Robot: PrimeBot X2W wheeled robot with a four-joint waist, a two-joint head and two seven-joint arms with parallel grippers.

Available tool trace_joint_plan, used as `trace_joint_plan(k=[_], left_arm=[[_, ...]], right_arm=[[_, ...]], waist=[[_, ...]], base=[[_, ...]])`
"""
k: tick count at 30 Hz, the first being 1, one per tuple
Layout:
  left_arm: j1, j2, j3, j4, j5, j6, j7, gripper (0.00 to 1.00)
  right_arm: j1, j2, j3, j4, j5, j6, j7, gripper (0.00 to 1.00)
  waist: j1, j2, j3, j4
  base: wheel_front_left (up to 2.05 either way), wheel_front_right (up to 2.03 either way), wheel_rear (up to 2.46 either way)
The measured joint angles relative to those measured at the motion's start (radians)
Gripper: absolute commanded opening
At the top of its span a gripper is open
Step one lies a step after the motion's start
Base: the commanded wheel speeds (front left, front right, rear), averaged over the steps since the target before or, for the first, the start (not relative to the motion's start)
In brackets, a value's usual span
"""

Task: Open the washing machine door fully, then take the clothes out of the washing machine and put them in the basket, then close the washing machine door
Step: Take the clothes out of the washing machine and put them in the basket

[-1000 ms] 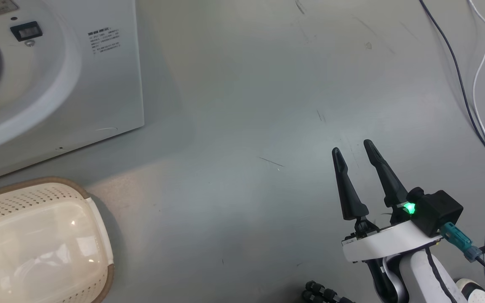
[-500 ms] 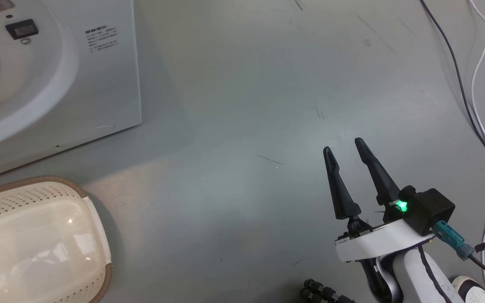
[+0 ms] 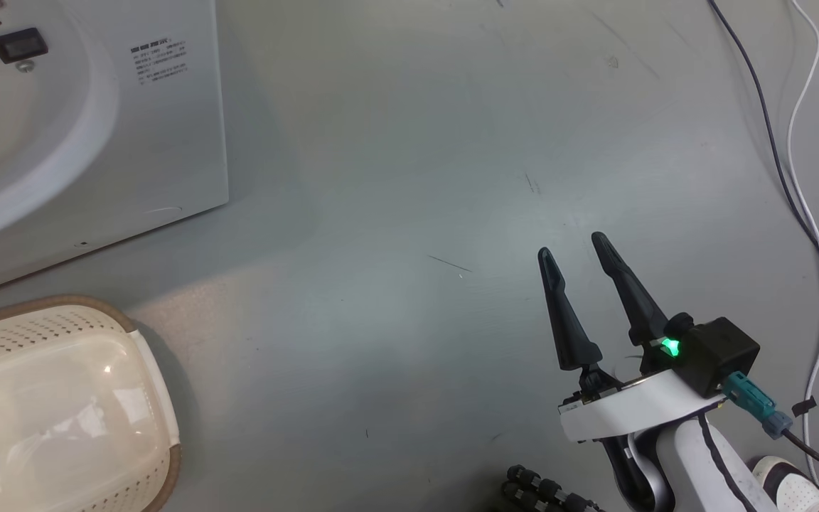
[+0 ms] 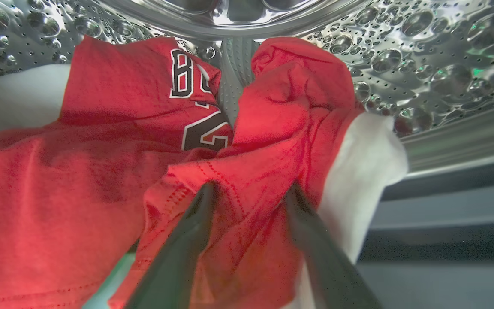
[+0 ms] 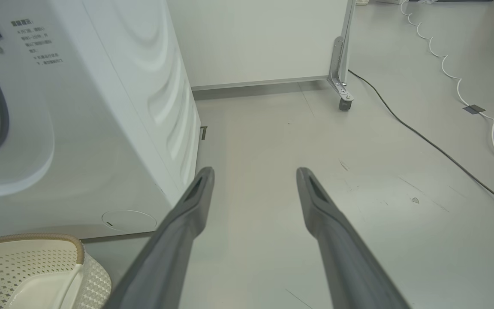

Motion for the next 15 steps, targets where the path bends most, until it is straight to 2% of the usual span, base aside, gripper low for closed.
trace_joint_plan(k=[7, 15], left_arm=[[-0.018, -0.031, -0.012, 0.028, 0.000, -0.003, -0.033, 0.00], [-0.018, -0.071, -0.035, 0.048, 0.000, -0.047, -0.137, 0.00]], right_arm=[[-0.021, 0.000, -0.019, -0.001, -0.006, -0.009, 0.000, 1.00], [-0.048, 0.000, -0.038, 0.005, -0.030, -0.009, 0.000, 1.00]], waist=[[0.0000, 0.0000, 0.000, 0.013], [0.0000, 0.0000, -0.031, 0.047]], base=[[0.00, 0.00, 0.00], [0.00, 0.00, 0.00]])
